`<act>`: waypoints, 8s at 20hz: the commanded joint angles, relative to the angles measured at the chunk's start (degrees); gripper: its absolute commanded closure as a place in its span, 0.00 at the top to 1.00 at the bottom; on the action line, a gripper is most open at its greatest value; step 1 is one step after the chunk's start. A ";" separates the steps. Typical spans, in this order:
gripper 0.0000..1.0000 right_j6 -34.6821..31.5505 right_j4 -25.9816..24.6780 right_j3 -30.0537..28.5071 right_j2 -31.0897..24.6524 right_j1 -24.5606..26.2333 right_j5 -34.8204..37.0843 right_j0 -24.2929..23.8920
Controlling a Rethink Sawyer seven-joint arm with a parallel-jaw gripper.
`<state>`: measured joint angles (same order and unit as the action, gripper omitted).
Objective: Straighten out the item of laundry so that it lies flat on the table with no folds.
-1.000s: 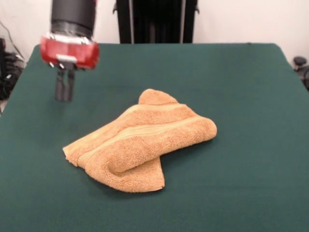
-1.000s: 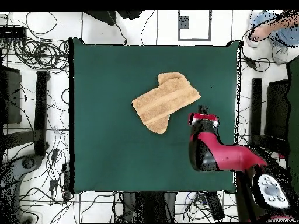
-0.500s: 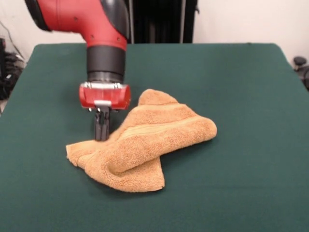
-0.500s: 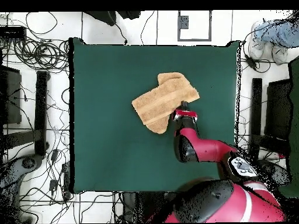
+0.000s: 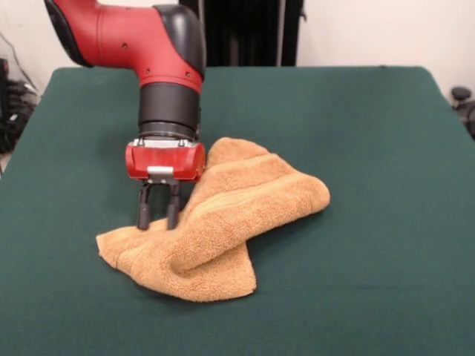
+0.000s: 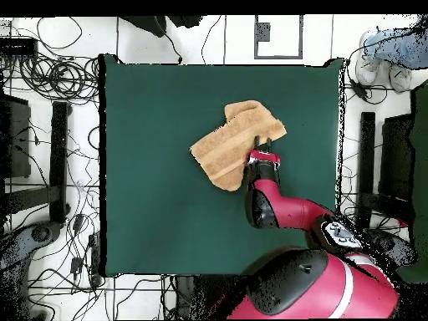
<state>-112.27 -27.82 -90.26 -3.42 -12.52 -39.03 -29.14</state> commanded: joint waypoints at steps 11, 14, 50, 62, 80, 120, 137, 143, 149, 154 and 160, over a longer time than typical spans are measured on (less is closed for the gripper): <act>1.00 -9.39 2.03 4.37 -4.87 4.87 4.48 1.24; 1.00 -9.78 1.65 4.16 -5.36 4.67 5.50 0.91; 1.00 -0.32 -4.82 17.72 14.40 6.05 15.51 15.33; 1.00 -2.19 -8.54 18.35 13.04 4.80 18.78 15.20; 1.00 -7.69 -25.47 11.89 -21.76 6.69 32.44 -9.56; 1.00 -1.37 -21.38 15.08 -3.80 0.58 35.38 6.03; 1.00 -2.45 -20.63 12.25 -11.37 0.56 38.35 -0.44; 1.00 -1.77 -20.69 11.53 -14.03 0.87 39.38 -2.73; 1.00 -0.97 -20.82 11.23 -15.44 1.01 40.34 -3.85; 1.00 -1.11 -20.75 11.26 -15.29 0.99 40.24 -3.74; 1.00 -1.38 -20.47 11.95 -10.35 -1.12 40.58 1.00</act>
<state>-112.27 -49.28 -73.91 -11.75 -16.27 -9.32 -33.32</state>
